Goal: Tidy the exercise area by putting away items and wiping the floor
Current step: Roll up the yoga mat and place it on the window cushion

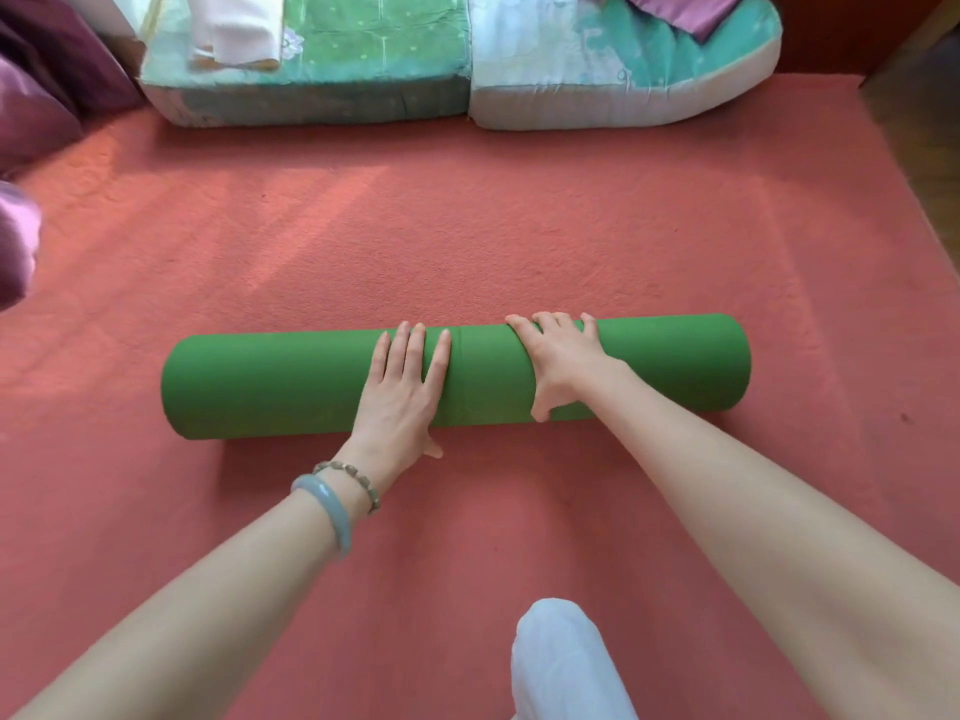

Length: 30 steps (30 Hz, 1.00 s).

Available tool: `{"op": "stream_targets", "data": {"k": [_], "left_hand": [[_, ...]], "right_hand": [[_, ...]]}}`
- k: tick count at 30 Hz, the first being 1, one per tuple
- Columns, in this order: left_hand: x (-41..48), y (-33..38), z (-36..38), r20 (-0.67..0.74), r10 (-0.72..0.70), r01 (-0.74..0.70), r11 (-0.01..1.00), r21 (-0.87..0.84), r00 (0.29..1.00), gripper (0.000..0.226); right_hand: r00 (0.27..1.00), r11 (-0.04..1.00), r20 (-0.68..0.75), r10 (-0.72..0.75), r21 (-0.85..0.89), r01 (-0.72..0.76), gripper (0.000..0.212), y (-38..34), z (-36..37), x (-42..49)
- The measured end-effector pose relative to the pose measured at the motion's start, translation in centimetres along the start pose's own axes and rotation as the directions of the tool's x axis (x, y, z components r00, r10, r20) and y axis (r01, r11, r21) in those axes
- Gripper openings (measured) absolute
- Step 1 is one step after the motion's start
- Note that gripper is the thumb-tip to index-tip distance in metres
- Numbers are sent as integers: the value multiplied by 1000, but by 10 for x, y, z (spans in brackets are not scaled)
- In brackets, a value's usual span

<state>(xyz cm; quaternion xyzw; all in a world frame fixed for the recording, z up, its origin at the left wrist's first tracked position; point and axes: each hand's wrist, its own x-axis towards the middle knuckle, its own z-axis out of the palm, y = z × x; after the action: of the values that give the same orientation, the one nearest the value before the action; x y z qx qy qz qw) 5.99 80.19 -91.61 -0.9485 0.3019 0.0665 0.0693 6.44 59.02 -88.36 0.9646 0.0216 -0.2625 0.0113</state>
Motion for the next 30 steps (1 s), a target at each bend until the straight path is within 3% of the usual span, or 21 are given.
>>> {"op": "stream_targets", "data": {"k": [3,5,8,9,10,11,13,15,16,17,20,23,27,30], "left_hand": [[23,-7,-5,14,-3,2,999,37,1000,143],[36,-15,-8,33,17,-19,999,51,999,139],[46,-21,-10,49,50,-53,998,43,998,134],[50,-23,-12,62,56,-59,998,35,996,132],[54,-26,-14,76,65,-67,997,23,995,130],[58,-28,-17,89,72,-72,997,7,993,127],[63,-30,-26,117,74,-72,997,-22,990,120],[63,-27,-36,144,61,-52,997,-64,988,111],[58,-24,-40,176,52,-35,994,-99,983,106],[51,-20,-46,223,42,-9,989,-145,974,101],[22,-21,-71,438,11,166,916,-365,899,90],[-19,-44,-119,614,63,406,696,-592,787,81],[-67,-72,-202,676,141,559,456,-692,723,89],[-80,-88,-280,668,188,580,366,-728,720,87]], "right_hand": [[1000,999,2,9,46,-9,124,2,-4,5],[977,996,-212,-10,81,28,107,0,12,-9],[753,957,-655,63,254,140,69,-12,62,-50],[727,907,-672,141,382,177,57,-18,81,-62],[757,809,-605,248,559,181,46,-27,92,-73],[803,647,-466,371,750,136,36,-35,101,-79],[869,157,-64,490,987,-16,35,-50,102,-83],[905,-417,249,345,904,-90,53,-54,87,-71],[914,-596,307,264,797,-95,57,-53,78,-62],[917,-693,334,216,714,-97,58,-51,69,-57],[935,-771,329,131,627,-112,70,-54,47,-65],[947,-787,321,-19,579,-212,86,-62,11,-105],[942,-782,290,-170,542,-308,91,-70,-76,-159],[936,-759,280,-212,556,-338,91,-67,-156,-195]]}}
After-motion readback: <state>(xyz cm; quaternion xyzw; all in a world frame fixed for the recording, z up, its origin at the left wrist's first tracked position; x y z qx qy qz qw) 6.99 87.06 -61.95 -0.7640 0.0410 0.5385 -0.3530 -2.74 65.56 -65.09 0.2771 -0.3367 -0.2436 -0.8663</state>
